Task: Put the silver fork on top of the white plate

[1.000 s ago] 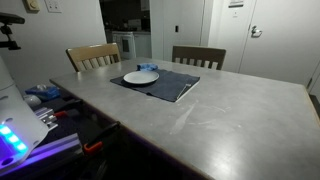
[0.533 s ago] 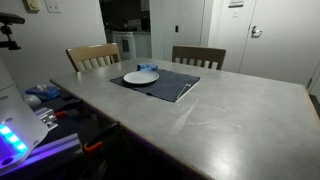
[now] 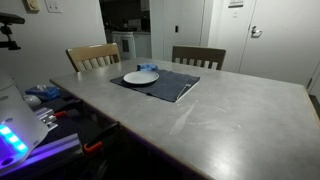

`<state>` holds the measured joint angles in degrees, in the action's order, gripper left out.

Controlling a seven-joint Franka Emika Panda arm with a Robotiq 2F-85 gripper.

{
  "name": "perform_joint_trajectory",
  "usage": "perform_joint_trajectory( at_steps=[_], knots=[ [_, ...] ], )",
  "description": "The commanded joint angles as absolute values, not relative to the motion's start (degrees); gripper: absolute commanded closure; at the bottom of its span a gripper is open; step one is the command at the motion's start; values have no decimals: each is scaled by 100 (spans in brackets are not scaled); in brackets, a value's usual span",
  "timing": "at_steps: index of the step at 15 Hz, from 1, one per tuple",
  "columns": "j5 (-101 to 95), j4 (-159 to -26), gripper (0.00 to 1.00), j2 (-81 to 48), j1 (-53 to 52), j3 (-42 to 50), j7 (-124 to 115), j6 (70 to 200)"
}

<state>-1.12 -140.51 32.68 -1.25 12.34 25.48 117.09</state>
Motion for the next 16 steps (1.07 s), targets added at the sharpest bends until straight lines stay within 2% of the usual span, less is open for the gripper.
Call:
perform_joint_trajectory(
  at_steps=[1,7,16],
  knots=[
    [-80,-14037,0,3266,-69,1186,2573,11692],
    [-127,-13715,0,2651,-36,1150,2327,11664],
    [272,-12280,0,520,56,1220,2597,11421]
  ],
)
